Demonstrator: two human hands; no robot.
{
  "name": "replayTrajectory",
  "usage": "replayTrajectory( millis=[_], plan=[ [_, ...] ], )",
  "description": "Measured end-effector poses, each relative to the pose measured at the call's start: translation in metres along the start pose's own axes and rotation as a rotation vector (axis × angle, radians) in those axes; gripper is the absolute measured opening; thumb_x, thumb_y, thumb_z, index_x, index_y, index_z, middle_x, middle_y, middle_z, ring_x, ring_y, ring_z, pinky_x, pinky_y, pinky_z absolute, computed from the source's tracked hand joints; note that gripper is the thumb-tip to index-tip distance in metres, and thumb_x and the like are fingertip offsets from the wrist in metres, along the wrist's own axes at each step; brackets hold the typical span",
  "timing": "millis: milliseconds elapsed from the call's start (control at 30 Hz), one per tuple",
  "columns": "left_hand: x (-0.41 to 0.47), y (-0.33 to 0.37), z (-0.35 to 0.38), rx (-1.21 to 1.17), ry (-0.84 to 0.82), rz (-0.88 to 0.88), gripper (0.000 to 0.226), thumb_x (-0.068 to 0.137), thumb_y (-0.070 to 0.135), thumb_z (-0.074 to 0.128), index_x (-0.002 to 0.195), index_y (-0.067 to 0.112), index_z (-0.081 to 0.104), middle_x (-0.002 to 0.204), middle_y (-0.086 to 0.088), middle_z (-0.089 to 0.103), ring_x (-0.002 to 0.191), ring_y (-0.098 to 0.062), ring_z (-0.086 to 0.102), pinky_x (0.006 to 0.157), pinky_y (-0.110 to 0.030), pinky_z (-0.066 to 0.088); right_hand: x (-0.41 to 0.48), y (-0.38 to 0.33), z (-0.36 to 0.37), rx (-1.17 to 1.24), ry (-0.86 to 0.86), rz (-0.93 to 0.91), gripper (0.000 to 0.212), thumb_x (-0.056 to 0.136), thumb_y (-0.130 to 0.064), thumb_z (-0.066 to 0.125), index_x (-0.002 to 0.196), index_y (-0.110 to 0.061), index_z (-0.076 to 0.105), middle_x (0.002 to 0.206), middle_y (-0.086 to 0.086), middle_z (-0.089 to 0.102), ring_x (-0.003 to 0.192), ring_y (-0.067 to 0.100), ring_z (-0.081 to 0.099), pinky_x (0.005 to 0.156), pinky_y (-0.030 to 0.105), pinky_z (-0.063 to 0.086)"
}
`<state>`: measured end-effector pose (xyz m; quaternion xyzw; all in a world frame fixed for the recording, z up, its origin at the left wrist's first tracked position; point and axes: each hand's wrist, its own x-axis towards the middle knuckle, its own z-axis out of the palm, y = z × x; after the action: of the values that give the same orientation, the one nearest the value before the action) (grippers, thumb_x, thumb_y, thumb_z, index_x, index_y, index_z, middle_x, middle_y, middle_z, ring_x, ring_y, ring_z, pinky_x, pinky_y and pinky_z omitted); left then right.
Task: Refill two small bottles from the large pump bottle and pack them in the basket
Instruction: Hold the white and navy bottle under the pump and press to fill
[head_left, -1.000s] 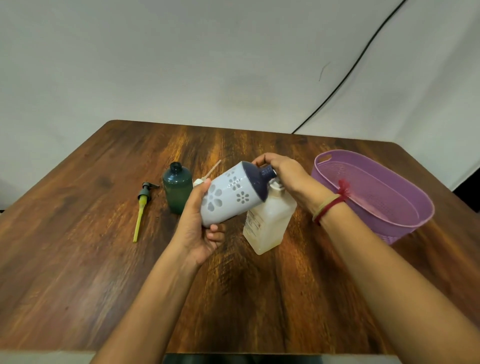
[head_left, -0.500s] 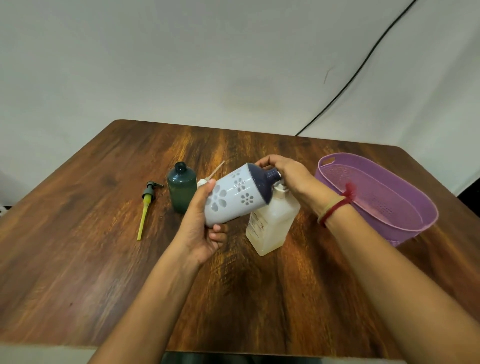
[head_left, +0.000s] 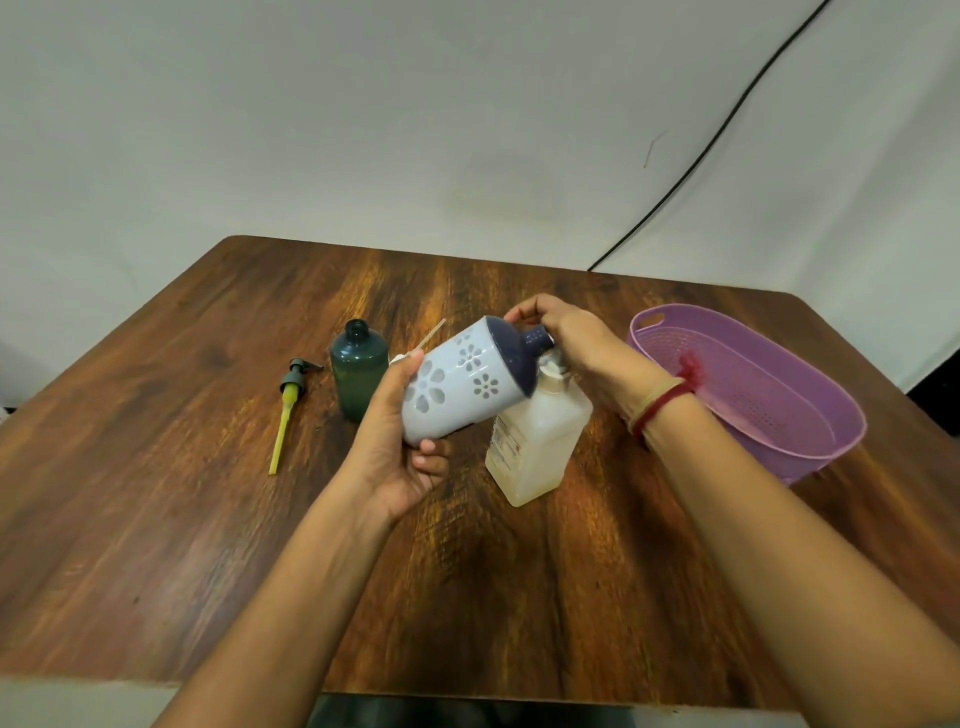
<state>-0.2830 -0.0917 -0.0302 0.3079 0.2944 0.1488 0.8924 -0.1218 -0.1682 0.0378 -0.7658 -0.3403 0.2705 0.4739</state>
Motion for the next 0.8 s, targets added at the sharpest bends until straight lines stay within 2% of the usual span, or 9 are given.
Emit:
replayTrajectory(
  millis=[100, 233, 400, 567, 700, 800],
  plan=[
    [0.000, 0.005, 0.003, 0.008, -0.024, 0.013, 0.036, 0.075, 0.053, 0.064, 0.084, 0.019, 0.061, 0.075, -0.004, 0.061, 0.033, -0.003, 0.036, 0.030, -0.009, 0.028, -0.001, -0.007, -0.006, -0.041, -0.020, 0.011, 0.025, 0.093, -0.001, 0.035, 0.096, -0.011, 0.058, 0.094, 0.001, 0.054, 0.080, 0.010, 0.050, 0.064, 0.019, 0.041],
    [0.004, 0.004, -0.002, 0.030, 0.010, -0.003, 0.038, 0.073, 0.054, 0.066, 0.087, 0.019, 0.061, 0.078, -0.005, 0.059, 0.033, -0.003, 0.036, 0.030, -0.009, 0.029, -0.001, 0.007, 0.002, 0.077, 0.027, -0.002, 0.029, 0.093, -0.002, 0.036, 0.080, -0.016, 0.059, 0.087, -0.002, 0.056, 0.078, 0.011, 0.052, 0.060, 0.016, 0.044],
    [0.002, 0.000, -0.003, 0.010, 0.013, -0.029, 0.036, 0.076, 0.054, 0.064, 0.082, 0.018, 0.061, 0.073, -0.004, 0.059, 0.032, -0.003, 0.036, 0.029, -0.009, 0.029, 0.000, 0.007, 0.005, 0.045, 0.040, -0.003, 0.031, 0.092, 0.000, 0.034, 0.078, -0.015, 0.057, 0.084, -0.002, 0.055, 0.075, 0.009, 0.050, 0.055, 0.012, 0.045],
    [0.001, 0.007, 0.001, 0.013, -0.008, -0.014, 0.035, 0.075, 0.053, 0.065, 0.081, 0.019, 0.061, 0.072, -0.003, 0.059, 0.032, -0.003, 0.035, 0.029, -0.009, 0.029, -0.003, -0.006, -0.005, -0.061, -0.024, 0.014, 0.028, 0.094, -0.003, 0.033, 0.092, -0.012, 0.060, 0.089, -0.001, 0.056, 0.080, 0.012, 0.051, 0.062, 0.021, 0.041],
    [0.004, 0.002, -0.002, 0.005, -0.001, -0.056, 0.037, 0.074, 0.054, 0.066, 0.085, 0.019, 0.061, 0.077, -0.004, 0.059, 0.033, -0.003, 0.036, 0.030, -0.009, 0.030, -0.002, 0.005, 0.000, 0.037, 0.004, 0.023, 0.028, 0.094, -0.004, 0.035, 0.085, -0.015, 0.060, 0.085, -0.002, 0.057, 0.074, 0.008, 0.052, 0.054, 0.013, 0.044],
    [0.005, 0.001, -0.005, 0.016, 0.006, -0.047, 0.039, 0.072, 0.054, 0.068, 0.088, 0.019, 0.061, 0.078, -0.004, 0.059, 0.034, -0.003, 0.037, 0.030, -0.009, 0.030, -0.003, 0.008, 0.004, 0.047, 0.015, 0.015, 0.026, 0.092, -0.001, 0.035, 0.088, -0.011, 0.059, 0.084, -0.001, 0.055, 0.072, 0.008, 0.050, 0.048, 0.007, 0.043]
  ],
)
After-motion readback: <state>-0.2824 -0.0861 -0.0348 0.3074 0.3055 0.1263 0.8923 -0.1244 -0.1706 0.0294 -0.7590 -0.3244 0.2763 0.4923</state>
